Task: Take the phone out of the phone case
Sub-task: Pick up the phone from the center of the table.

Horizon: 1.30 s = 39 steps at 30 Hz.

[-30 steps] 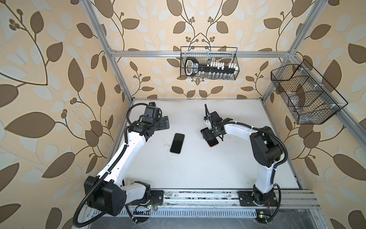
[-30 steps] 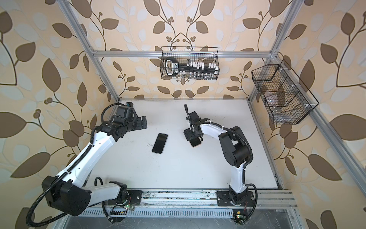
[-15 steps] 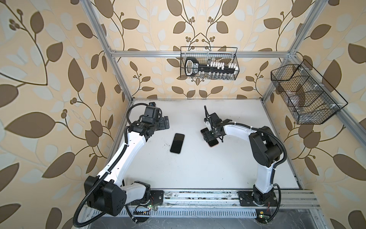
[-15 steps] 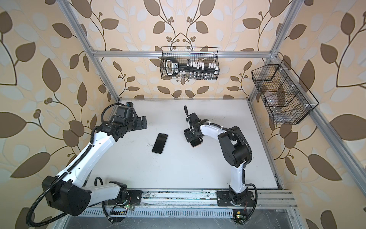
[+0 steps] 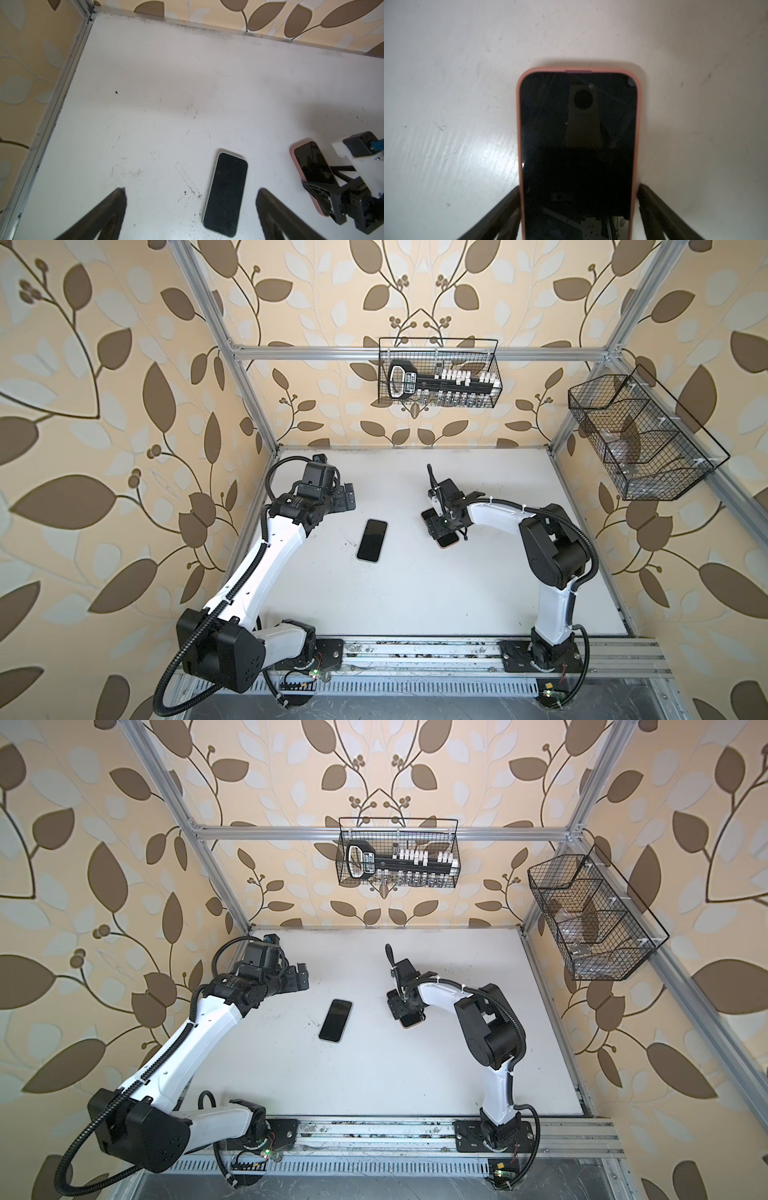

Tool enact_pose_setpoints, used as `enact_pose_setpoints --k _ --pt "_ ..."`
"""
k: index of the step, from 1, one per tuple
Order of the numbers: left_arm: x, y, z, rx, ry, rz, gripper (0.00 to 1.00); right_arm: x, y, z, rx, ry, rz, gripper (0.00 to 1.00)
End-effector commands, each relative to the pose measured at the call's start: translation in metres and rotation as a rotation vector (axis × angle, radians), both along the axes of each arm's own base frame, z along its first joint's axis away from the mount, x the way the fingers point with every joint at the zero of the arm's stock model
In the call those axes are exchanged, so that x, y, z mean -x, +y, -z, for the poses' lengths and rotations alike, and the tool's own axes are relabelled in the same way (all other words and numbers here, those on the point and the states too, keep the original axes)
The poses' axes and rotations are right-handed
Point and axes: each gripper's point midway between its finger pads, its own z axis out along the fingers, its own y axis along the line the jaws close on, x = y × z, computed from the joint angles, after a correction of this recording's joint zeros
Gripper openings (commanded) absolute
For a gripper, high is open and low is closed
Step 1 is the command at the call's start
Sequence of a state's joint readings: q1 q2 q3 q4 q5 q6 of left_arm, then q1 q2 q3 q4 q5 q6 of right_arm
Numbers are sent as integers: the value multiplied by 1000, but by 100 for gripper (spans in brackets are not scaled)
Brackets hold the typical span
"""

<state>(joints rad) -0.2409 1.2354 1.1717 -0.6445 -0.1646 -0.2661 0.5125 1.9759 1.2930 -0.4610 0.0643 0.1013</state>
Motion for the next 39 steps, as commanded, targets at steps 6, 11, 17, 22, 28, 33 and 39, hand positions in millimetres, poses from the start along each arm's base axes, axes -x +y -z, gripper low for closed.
enact_pose_setpoints --k 6,11,17,22,28,33,39 --pt "-1 2 -1 3 -8 -7 99 28 -13 17 91 50 -16 84" --pt "0 2 -1 2 -7 -7 99 34 -17 17 94 50 -8 88" --pt "0 2 -1 3 -7 -9 99 38 -19 23 90 66 -10 86" --pt "0 2 -1 5 -7 -8 99 38 -20 24 85 70 -11 69" --pt "-1 2 0 3 -4 -9 99 36 -22 14 91 44 -14 61" --pt "-1 1 2 8 1 -5 99 33 -23 0 74 22 -19 56" --pt "-1 -1 3 14 9 -1 99 30 -24 -18 45 -2 -18 55"
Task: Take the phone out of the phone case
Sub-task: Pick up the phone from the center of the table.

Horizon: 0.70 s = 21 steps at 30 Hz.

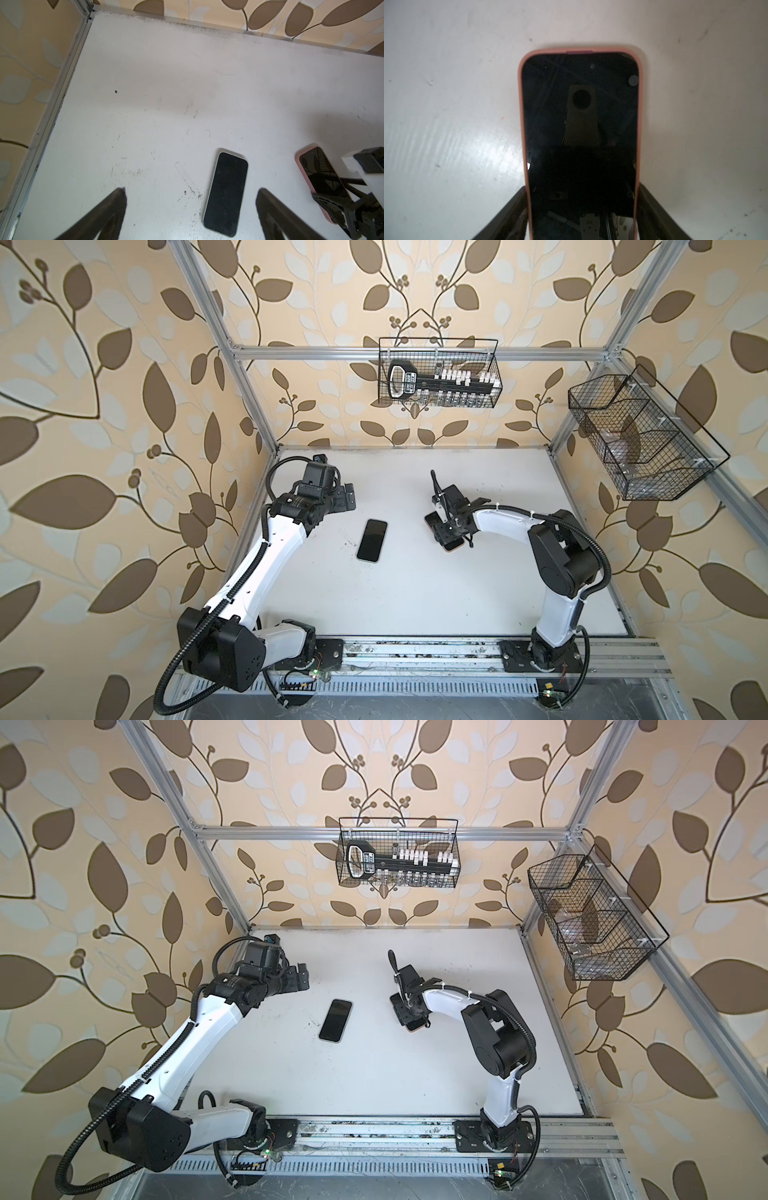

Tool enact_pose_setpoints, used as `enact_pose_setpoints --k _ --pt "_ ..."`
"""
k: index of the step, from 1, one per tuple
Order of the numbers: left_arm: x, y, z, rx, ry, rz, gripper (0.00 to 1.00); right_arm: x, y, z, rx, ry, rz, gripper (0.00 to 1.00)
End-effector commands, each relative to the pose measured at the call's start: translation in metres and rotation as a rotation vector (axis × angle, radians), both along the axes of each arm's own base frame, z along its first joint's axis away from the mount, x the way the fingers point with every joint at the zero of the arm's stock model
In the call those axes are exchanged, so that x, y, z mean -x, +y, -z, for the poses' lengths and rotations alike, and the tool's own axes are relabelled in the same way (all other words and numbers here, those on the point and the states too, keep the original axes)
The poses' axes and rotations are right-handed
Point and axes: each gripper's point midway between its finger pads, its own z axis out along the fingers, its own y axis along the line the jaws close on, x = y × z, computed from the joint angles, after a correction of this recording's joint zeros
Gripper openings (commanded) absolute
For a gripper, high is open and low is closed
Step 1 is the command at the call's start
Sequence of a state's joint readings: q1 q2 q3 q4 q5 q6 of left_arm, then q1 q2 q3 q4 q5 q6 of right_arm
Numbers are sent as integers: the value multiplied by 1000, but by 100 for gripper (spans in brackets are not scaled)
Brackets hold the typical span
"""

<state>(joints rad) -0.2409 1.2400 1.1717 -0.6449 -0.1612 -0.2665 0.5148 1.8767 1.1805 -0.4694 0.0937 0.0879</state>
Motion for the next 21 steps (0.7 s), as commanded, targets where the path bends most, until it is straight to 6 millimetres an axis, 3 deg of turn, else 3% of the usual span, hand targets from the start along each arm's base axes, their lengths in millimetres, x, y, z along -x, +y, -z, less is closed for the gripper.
enact_pose_setpoints --k 1,13,21 --pt "-1 -1 3 15 7 -2 99 5 -5 -16 1 -11 -13 55" --pt "-4 -12 13 75 56 16 99 4 -2 -26 -34 -23 -22 56" --pt "-5 -41 23 228 131 83 99 5 4 -33 -64 -31 -34 56"
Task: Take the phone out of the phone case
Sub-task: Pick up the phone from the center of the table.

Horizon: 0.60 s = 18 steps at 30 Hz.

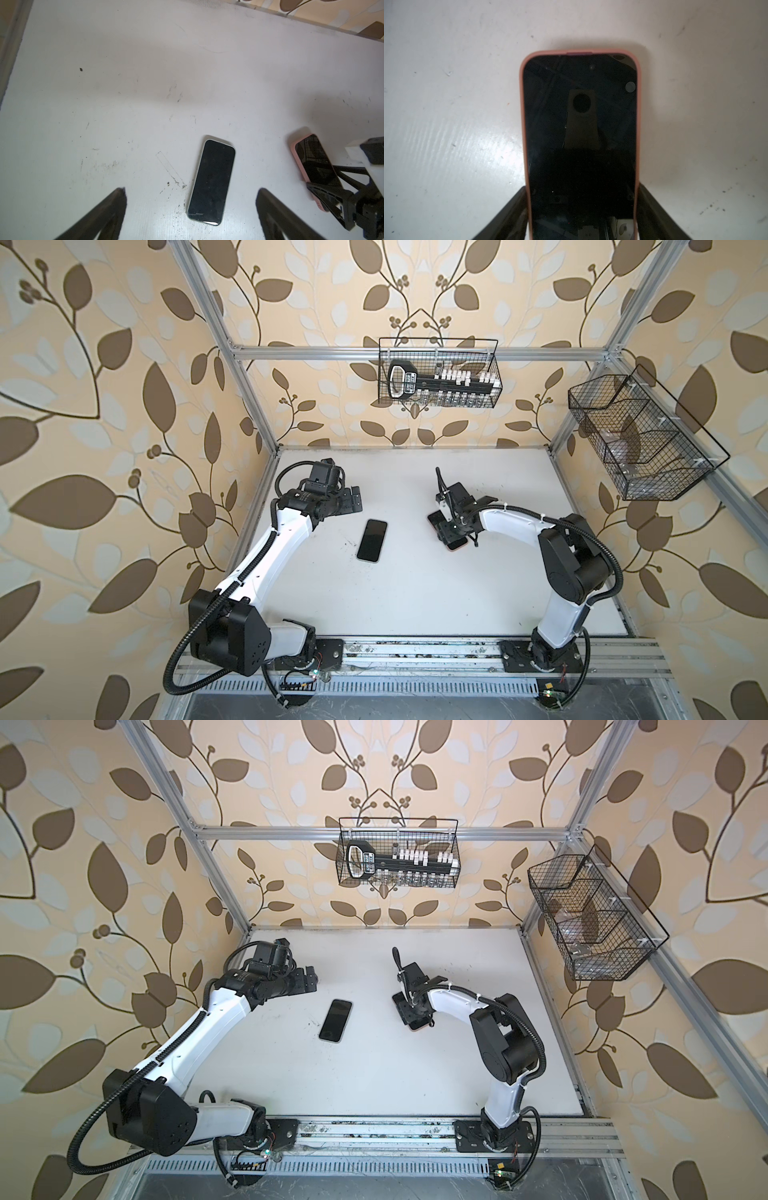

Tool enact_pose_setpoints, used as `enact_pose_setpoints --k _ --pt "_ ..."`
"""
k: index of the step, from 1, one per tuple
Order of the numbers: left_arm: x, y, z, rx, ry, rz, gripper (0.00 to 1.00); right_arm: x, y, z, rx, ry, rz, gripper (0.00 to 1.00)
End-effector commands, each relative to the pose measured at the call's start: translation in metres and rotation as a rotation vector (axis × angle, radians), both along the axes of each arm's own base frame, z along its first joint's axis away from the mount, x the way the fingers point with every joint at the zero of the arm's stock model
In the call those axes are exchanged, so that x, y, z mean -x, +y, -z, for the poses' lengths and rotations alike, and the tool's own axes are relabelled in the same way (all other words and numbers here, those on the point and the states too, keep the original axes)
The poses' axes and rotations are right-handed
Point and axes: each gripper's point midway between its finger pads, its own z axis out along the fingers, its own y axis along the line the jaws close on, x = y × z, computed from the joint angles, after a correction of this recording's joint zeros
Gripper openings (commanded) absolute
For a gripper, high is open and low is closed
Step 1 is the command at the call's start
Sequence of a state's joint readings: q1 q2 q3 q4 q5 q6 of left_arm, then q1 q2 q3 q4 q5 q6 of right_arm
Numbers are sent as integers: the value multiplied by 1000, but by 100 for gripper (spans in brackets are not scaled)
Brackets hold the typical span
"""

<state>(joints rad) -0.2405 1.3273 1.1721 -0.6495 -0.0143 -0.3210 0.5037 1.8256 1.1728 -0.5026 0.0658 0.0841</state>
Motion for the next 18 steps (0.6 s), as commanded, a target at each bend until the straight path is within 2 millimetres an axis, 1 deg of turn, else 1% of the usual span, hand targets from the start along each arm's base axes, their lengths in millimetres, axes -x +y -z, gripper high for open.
enact_pose_setpoints --k 1,5,8,10,13,14,18 --pt "-1 -23 -9 169 33 28 99 0 7 -20 -39 -36 -32 56" --pt "0 -60 -11 461 143 43 99 2 10 -30 -55 -50 -42 56" --pt "-2 -83 -16 627 203 51 99 6 15 -40 -68 -63 -60 56" --pt "-3 -90 -23 681 202 64 99 7 18 -48 -83 -74 -68 56" --pt "-3 -94 -27 703 204 68 99 12 25 -61 -105 -89 -89 56" --pt "-6 -97 -18 711 235 61 99 14 27 -65 -115 -96 -96 57" --pt "-4 -104 -13 736 252 84 99 19 37 -86 -161 -125 -121 57"
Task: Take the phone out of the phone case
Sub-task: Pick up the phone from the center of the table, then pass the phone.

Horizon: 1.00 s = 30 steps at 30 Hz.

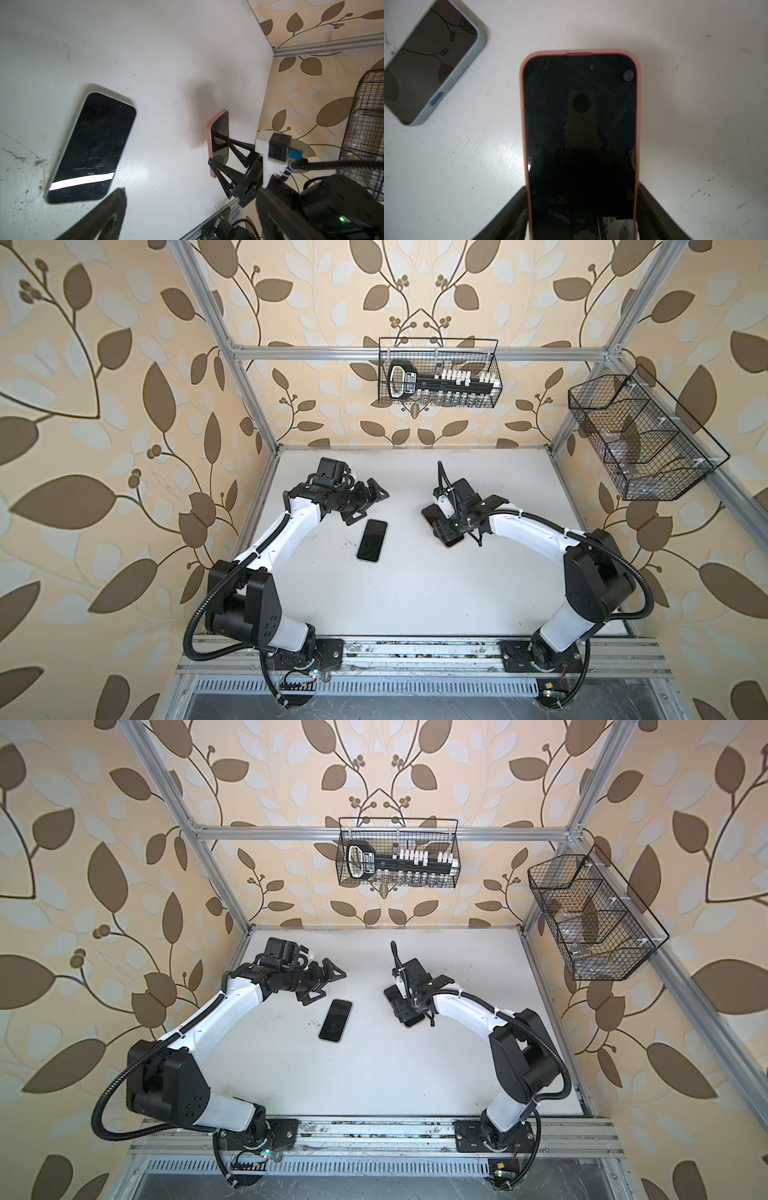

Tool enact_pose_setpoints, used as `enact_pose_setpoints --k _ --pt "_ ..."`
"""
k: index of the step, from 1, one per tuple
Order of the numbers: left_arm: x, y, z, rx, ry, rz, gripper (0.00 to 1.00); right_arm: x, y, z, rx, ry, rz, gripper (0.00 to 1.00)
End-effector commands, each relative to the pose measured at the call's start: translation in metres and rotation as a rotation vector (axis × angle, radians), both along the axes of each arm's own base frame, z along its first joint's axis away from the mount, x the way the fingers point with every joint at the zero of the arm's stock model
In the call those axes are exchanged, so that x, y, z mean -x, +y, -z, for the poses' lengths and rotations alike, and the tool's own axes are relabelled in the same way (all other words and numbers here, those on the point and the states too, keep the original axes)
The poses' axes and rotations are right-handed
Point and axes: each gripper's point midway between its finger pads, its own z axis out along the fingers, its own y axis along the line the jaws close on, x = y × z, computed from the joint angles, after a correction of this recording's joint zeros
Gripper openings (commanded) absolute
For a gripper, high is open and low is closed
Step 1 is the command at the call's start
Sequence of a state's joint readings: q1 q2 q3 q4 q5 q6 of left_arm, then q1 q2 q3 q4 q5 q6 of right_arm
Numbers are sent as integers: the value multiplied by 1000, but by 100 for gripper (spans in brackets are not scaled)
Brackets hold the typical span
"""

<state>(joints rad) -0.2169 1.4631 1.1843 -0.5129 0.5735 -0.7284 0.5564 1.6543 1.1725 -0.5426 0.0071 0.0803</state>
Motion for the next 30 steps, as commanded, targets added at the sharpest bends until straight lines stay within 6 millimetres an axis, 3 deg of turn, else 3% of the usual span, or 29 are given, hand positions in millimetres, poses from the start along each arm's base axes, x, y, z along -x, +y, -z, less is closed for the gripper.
enact_pose_setpoints --k 1,14,19,24,30 --pt "-2 -17 -13 95 -24 45 99 4 13 -30 -57 -48 -49 57" --pt "5 -51 -6 155 -42 149 95 28 55 -80 -112 -114 -158 58" --pt "8 -56 -4 174 -47 163 89 31 65 -87 -128 -119 -180 58" --pt "11 -62 -6 203 -71 194 75 32 73 -92 -144 -120 -195 58" --pt "16 -64 -7 223 -100 224 73 30 78 -95 -156 -116 -204 59"
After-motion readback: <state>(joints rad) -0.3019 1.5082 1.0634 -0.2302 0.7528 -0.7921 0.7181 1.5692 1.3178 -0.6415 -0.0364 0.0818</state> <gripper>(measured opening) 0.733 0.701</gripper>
